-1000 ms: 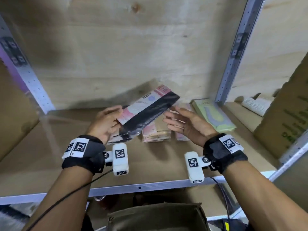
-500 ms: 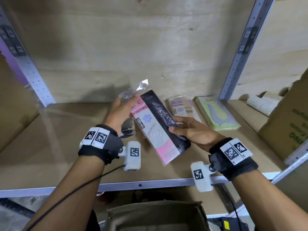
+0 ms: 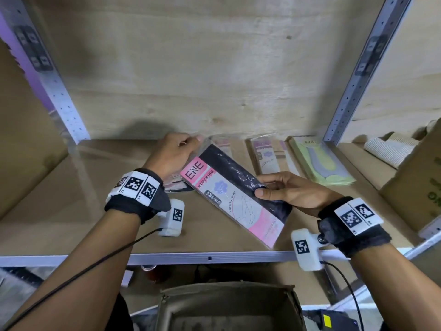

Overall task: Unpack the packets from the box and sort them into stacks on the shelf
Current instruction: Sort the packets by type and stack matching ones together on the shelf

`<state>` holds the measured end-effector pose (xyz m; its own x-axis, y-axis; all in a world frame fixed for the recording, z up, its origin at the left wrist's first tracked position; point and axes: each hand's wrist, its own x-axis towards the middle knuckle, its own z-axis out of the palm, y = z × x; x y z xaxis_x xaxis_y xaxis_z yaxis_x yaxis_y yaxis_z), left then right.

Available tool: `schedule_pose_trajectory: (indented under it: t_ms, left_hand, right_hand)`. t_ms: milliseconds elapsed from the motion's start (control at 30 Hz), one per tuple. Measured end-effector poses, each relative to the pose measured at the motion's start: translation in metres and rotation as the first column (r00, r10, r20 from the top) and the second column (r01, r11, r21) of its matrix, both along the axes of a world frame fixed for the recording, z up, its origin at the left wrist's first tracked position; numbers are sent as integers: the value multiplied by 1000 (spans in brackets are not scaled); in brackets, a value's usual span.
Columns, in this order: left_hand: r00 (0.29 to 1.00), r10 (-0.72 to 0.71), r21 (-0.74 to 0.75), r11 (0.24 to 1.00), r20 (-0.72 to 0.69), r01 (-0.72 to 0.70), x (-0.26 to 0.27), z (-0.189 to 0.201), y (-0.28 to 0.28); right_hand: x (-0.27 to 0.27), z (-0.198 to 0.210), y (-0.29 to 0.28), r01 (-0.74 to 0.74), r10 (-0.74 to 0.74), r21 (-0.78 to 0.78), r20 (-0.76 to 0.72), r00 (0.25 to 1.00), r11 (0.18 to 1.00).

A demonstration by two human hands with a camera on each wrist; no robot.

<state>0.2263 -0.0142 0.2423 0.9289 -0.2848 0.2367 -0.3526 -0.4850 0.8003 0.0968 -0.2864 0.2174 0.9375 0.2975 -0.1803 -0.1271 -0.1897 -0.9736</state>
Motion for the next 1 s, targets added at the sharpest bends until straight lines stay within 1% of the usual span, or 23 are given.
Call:
schedule_pose_trajectory:
  t_ms: [67, 100, 133, 200, 233, 267, 333, 400, 467, 533, 600, 700, 833, 933, 1000]
  left_hand:
    - [999, -48, -59, 997, -13, 48, -4, 2, 3]
    - [995, -79, -128, 989, -60, 71, -6, 2, 5]
    - [984, -111, -218, 973, -141, 78, -7, 2, 6]
    - [933, -158, -386, 922, -322, 23, -10, 4, 8]
    - [904, -187, -447, 895, -385, -5, -12, 4, 9]
    - [878, -222, -488, 873, -425, -15, -14, 4, 9]
    - [838, -289, -527, 850, -463, 3, -15, 4, 8]
    - [824, -321, -531, 847, -467, 29, -14, 3, 8]
    - [845, -323, -495, 865, -426, 81, -12, 3, 9]
    - [879, -298, -414, 901, -372, 130, -12, 2, 11]
    - [893, -291, -361, 919, -343, 161, -15, 3, 14]
    - [902, -263, -336, 931, -343, 144, -16, 6, 15]
    - [902, -188, -280, 957, -389, 78, -10, 11, 16]
    - [901, -177, -242, 967, -397, 83, -9, 15, 17]
    - [903, -155, -239, 969, -402, 60, -13, 18, 15]
  right_hand:
    - [0, -2, -1, -18, 18, 12, -7, 1000, 1000]
    - [-1, -3, -1, -18, 18, 18, 0, 1000, 1000]
    - [-1, -4, -1, -14, 14, 23, 13, 1000, 1000]
    - [1, -6, 0, -6, 5, 30, 45, 999, 1000]
    - [1, -7, 2, 3, -5, 28, 58, 998, 1000]
    - [2, -8, 3, 15, -17, 21, 73, 997, 1000]
    - [2, -10, 4, 35, -36, 10, 105, 994, 999]
    - [2, -11, 5, 48, -47, 1, 132, 990, 999]
    - [2, -12, 5, 49, -48, 0, 140, 989, 999]
    - [0, -12, 5, 48, -46, -9, 147, 988, 999]
    - [-1, -10, 6, 47, -44, -13, 147, 988, 999]
    - [-2, -9, 4, 53, -54, 7, 130, 990, 999]
    - [-2, -11, 3, 26, -33, 68, 96, 995, 997]
    - [-1, -10, 3, 18, -25, 72, 94, 995, 997]
    - [0, -8, 2, 7, -14, 66, 93, 996, 998]
